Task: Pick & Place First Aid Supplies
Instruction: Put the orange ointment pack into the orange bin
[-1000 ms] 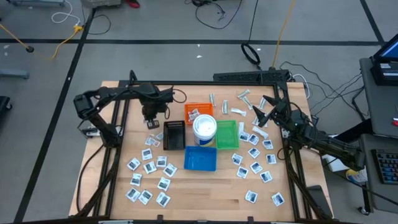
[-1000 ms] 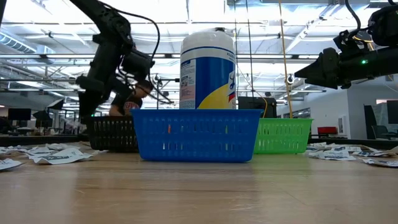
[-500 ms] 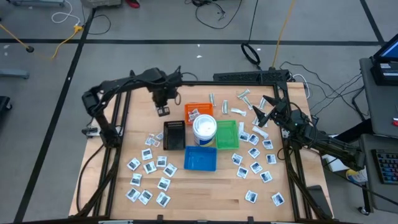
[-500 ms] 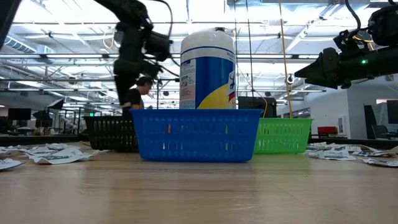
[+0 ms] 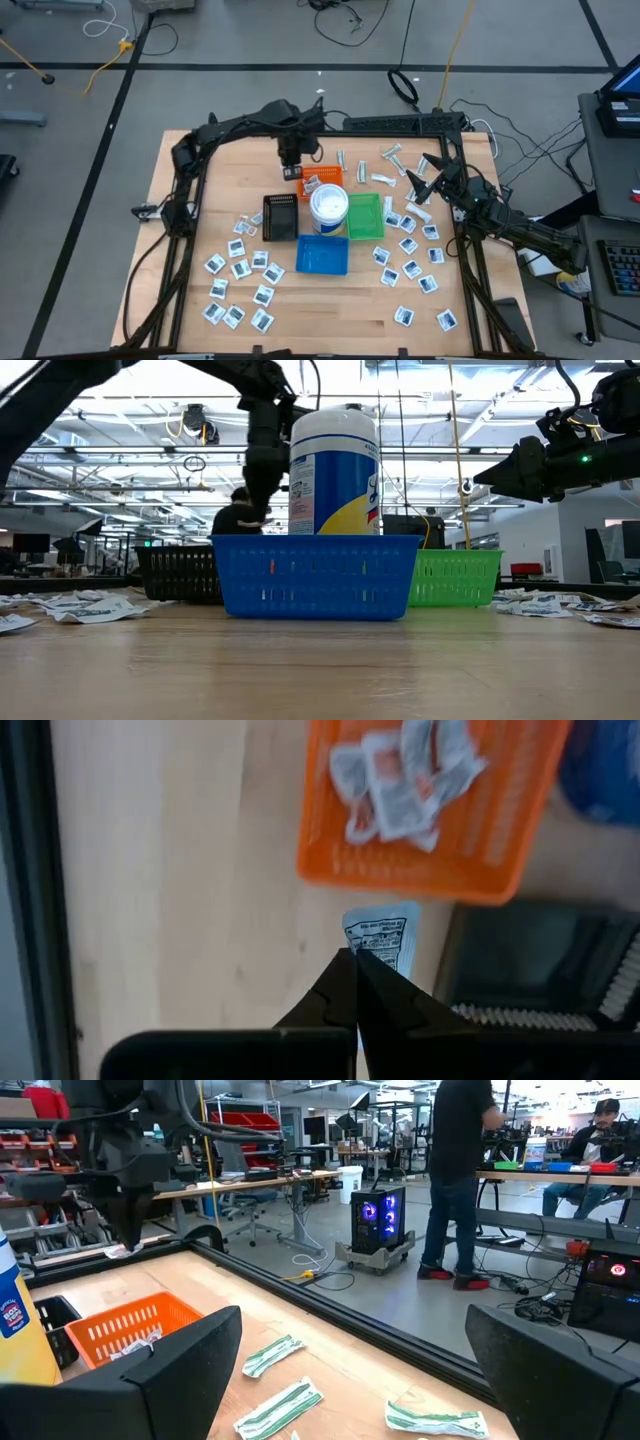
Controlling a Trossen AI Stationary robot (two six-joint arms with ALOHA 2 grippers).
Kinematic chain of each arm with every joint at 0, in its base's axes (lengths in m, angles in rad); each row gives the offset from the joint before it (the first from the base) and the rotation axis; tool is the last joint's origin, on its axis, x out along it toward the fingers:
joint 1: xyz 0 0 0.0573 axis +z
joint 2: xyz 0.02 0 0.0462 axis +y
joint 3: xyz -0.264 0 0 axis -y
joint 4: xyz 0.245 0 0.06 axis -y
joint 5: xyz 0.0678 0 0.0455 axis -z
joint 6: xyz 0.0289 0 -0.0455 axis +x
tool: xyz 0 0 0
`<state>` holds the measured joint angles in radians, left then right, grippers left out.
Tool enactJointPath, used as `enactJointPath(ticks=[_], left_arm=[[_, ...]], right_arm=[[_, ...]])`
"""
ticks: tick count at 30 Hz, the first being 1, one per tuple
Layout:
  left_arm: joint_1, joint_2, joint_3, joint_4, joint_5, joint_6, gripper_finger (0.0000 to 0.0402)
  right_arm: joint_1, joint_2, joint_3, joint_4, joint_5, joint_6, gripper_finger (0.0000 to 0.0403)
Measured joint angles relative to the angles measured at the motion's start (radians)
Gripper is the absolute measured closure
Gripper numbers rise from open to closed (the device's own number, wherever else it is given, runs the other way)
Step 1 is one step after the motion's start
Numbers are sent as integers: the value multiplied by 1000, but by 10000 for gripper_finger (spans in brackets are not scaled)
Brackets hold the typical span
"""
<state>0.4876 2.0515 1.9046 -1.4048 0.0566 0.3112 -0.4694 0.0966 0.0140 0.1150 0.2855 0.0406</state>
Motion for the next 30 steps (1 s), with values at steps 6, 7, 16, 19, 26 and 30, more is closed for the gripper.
enactJointPath(ticks=[6, 7, 16, 19, 26, 30], left_arm=[[-26, 39, 52, 37, 42, 9, 402], [-27, 40, 46, 55, 50, 9, 402], [-39, 37, -64, 230, 101, 2, 402], [-39, 38, -112, 289, 101, 26, 402], [-45, 38, -144, 327, 101, 48, 393], [-45, 38, -144, 326, 101, 53, 365]], right_arm=[[0, 0, 0, 0, 0, 0, 23], [0, 0, 0, 0, 0, 0, 23], [0, 0, 0, 0, 0, 0, 23], [0, 0, 0, 0, 0, 0, 23], [0, 0, 0, 0, 0, 0, 23], [0, 0, 0, 0, 0, 0, 23]])
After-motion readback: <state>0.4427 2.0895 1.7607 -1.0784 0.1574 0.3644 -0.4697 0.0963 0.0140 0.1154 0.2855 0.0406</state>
